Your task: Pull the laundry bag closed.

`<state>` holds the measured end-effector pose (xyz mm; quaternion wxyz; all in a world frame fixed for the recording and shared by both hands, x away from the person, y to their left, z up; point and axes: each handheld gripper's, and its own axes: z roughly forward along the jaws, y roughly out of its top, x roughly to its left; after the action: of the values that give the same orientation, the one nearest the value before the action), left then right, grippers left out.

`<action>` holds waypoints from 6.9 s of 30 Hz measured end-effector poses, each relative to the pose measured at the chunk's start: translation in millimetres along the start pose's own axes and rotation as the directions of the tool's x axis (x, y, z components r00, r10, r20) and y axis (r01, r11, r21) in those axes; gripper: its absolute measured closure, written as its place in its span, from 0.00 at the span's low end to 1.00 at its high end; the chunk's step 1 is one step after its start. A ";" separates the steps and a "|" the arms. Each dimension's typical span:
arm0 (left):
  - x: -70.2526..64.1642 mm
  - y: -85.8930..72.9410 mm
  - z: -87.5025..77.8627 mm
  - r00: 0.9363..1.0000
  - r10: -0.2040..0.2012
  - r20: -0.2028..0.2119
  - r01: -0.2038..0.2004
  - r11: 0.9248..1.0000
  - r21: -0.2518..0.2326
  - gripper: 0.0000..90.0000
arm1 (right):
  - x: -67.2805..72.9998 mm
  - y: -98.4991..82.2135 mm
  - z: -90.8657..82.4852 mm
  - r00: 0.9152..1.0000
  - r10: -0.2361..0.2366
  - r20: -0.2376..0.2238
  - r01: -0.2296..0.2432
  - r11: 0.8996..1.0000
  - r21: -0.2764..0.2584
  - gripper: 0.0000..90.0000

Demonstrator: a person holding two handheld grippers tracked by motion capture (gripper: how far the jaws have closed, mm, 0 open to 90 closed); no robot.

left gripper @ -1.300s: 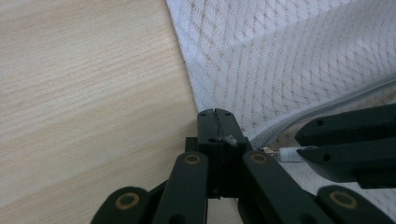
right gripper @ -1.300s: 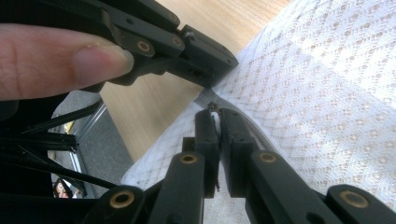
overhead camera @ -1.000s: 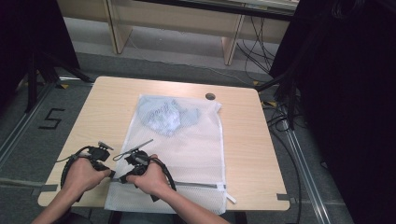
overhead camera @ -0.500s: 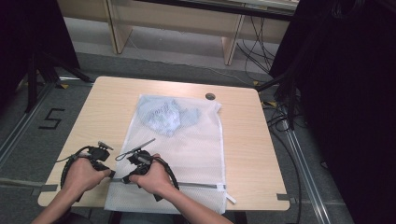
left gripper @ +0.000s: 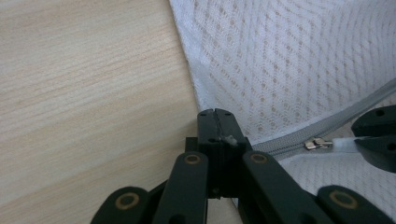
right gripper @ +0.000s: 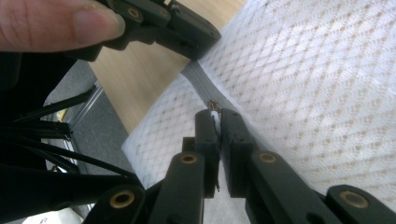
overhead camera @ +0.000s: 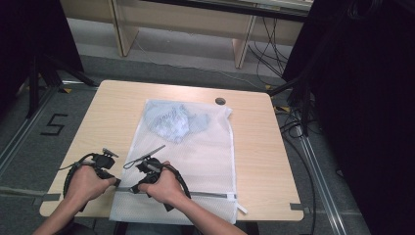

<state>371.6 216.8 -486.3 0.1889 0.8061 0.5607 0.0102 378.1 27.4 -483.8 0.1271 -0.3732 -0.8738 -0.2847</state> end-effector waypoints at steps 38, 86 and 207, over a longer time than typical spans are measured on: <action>0.6 0.1 0.1 1.000 0.001 0.005 -0.001 1.000 0.000 1.00 | -2.2 -4.5 -15.3 1.000 0.022 0.009 -0.023 0.998 0.065 0.97; 0.6 0.2 0.2 1.000 0.002 0.006 -0.002 1.000 0.000 1.00 | -10.0 -13.4 -27.7 0.998 0.065 0.015 -0.066 0.994 0.084 0.97; -0.5 0.5 0.3 1.000 0.002 0.003 -0.002 1.000 0.002 1.00 | -34.5 -35.8 -58.6 0.991 0.114 0.065 -0.121 0.984 0.128 0.97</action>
<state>371.9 216.1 -486.3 0.1890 0.8068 0.5597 0.0086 376.5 -47.3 -466.0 0.1430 -0.4229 -0.8704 -0.2076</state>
